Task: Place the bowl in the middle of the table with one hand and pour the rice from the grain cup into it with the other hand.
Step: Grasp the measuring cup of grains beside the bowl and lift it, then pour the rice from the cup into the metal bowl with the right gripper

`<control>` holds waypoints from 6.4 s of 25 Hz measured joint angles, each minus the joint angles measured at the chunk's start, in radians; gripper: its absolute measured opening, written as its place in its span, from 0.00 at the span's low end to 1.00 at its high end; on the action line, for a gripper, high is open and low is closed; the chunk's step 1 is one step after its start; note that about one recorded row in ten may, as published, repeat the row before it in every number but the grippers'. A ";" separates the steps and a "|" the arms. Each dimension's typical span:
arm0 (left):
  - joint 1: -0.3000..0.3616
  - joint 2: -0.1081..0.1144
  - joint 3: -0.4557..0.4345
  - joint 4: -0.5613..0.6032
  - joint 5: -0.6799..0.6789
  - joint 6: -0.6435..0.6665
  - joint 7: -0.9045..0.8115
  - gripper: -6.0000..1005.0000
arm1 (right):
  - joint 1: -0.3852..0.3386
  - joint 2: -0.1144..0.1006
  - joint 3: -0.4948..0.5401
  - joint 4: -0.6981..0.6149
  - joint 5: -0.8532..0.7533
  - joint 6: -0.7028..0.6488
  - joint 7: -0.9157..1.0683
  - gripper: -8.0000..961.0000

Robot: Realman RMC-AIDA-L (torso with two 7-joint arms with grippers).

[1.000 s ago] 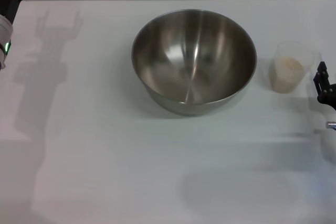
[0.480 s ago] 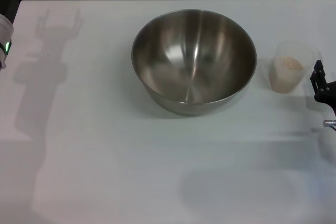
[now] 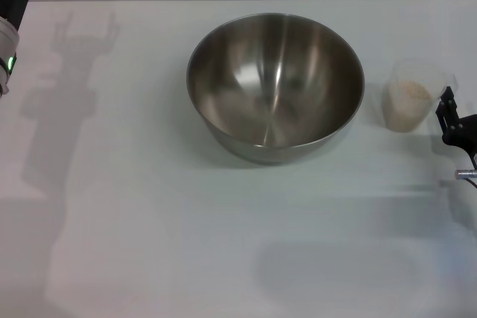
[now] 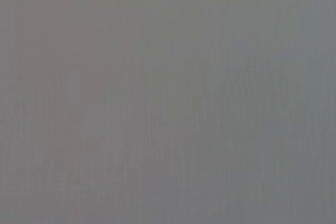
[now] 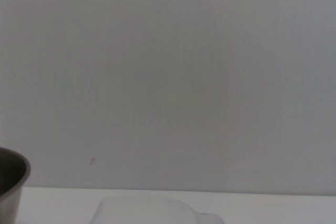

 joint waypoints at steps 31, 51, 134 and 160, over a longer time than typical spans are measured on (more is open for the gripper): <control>-0.023 0.000 0.000 -0.009 -0.003 0.002 0.000 0.81 | 0.056 -0.003 0.009 -0.051 0.007 0.044 0.026 0.59; -0.017 0.000 0.000 -0.009 -0.004 0.024 0.000 0.81 | 0.073 0.000 0.007 -0.074 0.004 0.077 0.026 0.47; 0.171 0.000 -0.129 0.106 -0.012 0.139 -0.023 0.81 | 0.309 -0.006 -0.005 -0.223 -0.369 -0.349 -0.591 0.01; 0.138 -0.001 -0.155 0.104 -0.012 0.139 -0.020 0.81 | 0.326 -0.004 -0.005 -0.190 -0.423 -0.342 -1.137 0.01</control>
